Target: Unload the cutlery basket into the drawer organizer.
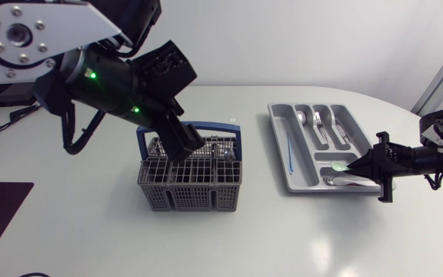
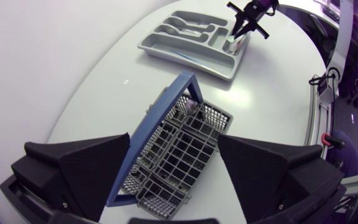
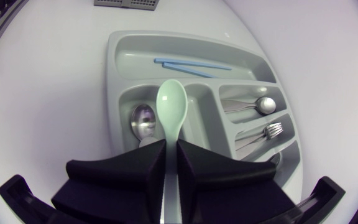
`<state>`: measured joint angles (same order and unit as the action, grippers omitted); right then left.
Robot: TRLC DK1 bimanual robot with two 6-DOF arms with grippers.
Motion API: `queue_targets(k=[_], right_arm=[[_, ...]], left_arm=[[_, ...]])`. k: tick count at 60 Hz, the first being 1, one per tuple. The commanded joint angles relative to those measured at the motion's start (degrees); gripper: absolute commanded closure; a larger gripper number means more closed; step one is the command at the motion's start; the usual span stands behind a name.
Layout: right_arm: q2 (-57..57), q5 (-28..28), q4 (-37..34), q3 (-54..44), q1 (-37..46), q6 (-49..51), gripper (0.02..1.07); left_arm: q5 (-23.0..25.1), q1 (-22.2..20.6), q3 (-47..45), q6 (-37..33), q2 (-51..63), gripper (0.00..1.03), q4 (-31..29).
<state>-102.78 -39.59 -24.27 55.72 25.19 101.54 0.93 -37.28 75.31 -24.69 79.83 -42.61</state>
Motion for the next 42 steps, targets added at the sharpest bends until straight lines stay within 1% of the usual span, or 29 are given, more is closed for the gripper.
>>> queue_targets(k=[1,8,9,11,17,22,26,32,37,42], right_arm=[[-1.54,0.83,-0.86,0.0,-0.4,3.76,0.93],[-2.6,3.03,-0.86,-0.09,-0.58,4.72,0.92],[-2.69,3.3,-0.86,-0.18,-0.67,4.81,0.9],[-2.69,3.56,-0.86,-0.18,-0.67,4.99,0.85],[-2.33,4.35,-0.86,-0.62,-0.58,5.07,0.61],[-1.9,4.35,-0.86,-0.97,-0.32,5.07,0.52],[-1.19,4.61,-0.78,-1.41,-0.14,5.07,0.41],[1.36,4.17,-1.3,-2.02,0.3,4.81,0.29],[4.96,3.03,-3.59,-2.81,0.56,4.46,0.22],[8.83,1.01,-5.08,-4.13,0.12,3.14,0.22]], left_arm=[[-0.4,0.28,-2.89,-2.38,-2.4,0.06,-0.63],[-0.4,-0.08,-5.17,-4.14,-4.33,0.06,-0.98],[-0.31,-0.08,-5.52,-4.4,-4.51,0.06,-1.07],[-0.4,-0.16,-5.96,-4.58,-4.86,0.06,-1.07],[-0.4,-0.6,-7.9,-5.72,-6.36,0.06,-1.6],[-0.4,-1.04,-9.21,-5.99,-7.15,0.06,-1.86],[-0.4,-1.48,-10.27,-6.34,-8.2,0.06,-2.13],[-0.4,-2.27,-11.85,-6.78,-9.7,0.06,-2.65],[-0.4,-3.15,-13.52,-7.39,-10.75,0.07,-2.83],[-0.4,-3.68,-15.37,-7.66,-11.54,0.07,-2.83]])
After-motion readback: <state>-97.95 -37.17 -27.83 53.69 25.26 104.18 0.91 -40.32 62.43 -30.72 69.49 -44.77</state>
